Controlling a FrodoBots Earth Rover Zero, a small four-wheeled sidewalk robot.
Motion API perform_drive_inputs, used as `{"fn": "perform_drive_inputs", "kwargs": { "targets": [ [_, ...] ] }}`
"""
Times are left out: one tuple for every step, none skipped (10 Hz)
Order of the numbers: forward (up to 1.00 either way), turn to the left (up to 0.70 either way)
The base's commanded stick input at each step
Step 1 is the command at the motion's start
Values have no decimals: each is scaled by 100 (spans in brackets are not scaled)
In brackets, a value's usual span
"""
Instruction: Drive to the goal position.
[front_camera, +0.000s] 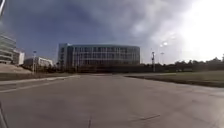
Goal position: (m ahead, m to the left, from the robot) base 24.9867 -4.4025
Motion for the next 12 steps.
{"fn": "perform_drive_inputs", "kwargs": {
  "targets": [
    [70,0],
    [70,0],
    [70,0],
    [70,0],
    [70,0],
    [70,0],
    [70,0],
    [70,0],
    [70,0],
    [70,0],
    [70,0],
    [70,0]
  ]
}}
